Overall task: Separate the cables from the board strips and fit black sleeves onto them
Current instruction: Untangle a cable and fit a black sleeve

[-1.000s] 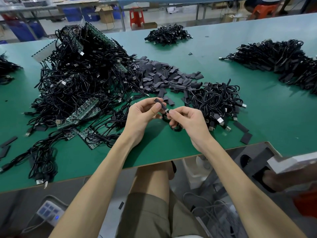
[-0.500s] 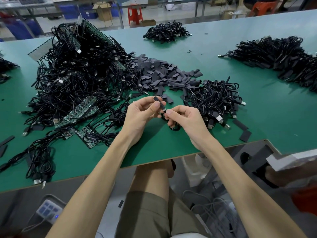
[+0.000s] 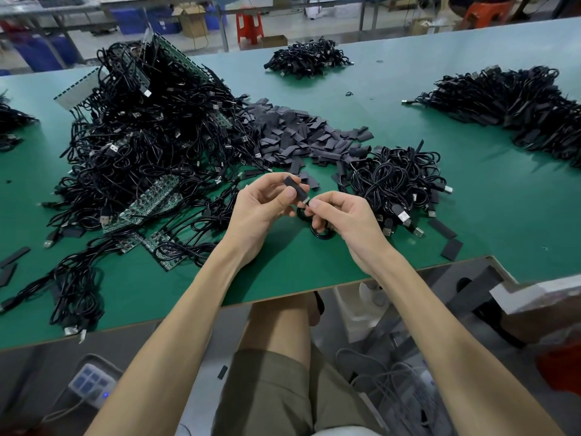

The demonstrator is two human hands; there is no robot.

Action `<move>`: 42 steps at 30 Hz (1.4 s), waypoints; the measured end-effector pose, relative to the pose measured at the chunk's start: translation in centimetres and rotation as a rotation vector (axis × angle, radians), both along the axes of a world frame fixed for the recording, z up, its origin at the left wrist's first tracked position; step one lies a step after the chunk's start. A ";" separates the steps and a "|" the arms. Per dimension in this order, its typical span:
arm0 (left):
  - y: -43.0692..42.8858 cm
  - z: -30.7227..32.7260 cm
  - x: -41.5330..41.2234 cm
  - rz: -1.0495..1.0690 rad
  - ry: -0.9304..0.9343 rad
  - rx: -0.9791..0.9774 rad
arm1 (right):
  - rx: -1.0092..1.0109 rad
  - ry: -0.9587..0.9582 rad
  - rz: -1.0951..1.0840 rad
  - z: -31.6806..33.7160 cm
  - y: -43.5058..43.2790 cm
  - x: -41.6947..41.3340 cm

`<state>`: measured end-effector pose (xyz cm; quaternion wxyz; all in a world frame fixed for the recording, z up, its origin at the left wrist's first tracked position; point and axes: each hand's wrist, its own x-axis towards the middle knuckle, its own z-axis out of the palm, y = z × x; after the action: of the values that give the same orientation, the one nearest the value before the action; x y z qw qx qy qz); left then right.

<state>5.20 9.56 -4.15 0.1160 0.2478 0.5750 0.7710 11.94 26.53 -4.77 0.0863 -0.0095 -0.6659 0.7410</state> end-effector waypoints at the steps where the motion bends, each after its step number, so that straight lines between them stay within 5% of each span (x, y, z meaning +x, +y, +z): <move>1: 0.0 0.0 0.0 0.001 0.006 -0.002 | 0.003 -0.001 0.001 0.0 0.0 0.0; 42: 0.1 -0.1 0.2 0.026 0.045 -0.049 | -0.014 0.032 0.021 0.2 0.0 0.1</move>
<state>5.39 9.62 -4.27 0.0991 0.2547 0.5994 0.7524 12.01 26.50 -4.59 0.0891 0.0087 -0.6592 0.7466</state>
